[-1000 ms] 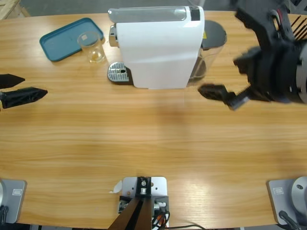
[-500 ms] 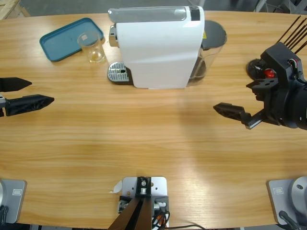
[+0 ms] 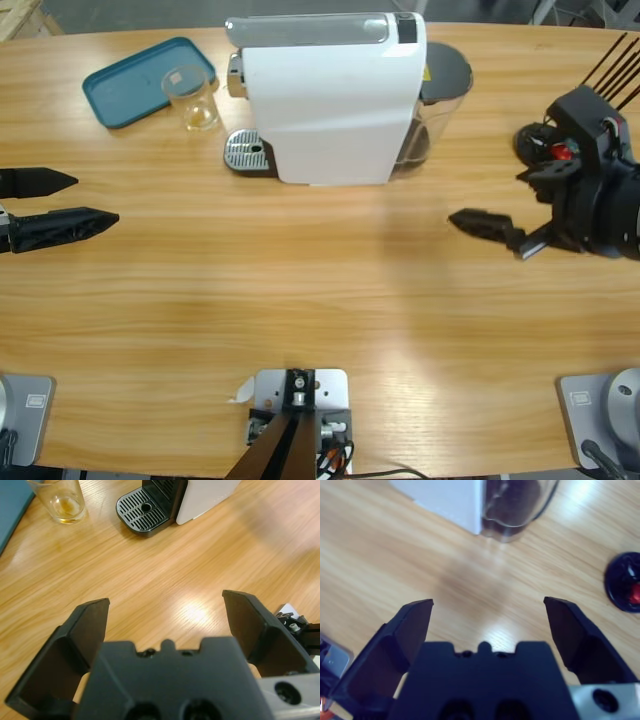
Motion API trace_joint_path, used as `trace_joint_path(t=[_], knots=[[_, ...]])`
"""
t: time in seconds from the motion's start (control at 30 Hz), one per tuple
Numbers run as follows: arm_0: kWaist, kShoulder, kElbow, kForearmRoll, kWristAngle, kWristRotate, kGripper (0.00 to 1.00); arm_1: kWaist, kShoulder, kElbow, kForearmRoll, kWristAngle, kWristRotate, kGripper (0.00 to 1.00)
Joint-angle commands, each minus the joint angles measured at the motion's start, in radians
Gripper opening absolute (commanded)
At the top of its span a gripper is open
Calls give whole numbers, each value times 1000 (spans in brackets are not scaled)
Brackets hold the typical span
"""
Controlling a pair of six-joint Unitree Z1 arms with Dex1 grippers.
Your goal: Pour coffee
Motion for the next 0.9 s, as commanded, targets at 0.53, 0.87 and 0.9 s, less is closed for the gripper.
trace_joint_path(t=[0.53, 0.87, 0.9], knots=[[288, 505, -138, -297, -223, 136, 987, -38, -19, 51, -18, 21, -27, 964], [288, 693, -139, -468, -186, 147, 987, -38, -18, 54, -20, 38, -32, 964], [288, 710, -142, -499, -170, 148, 987, -38, -17, 54, -21, 40, -33, 964]])
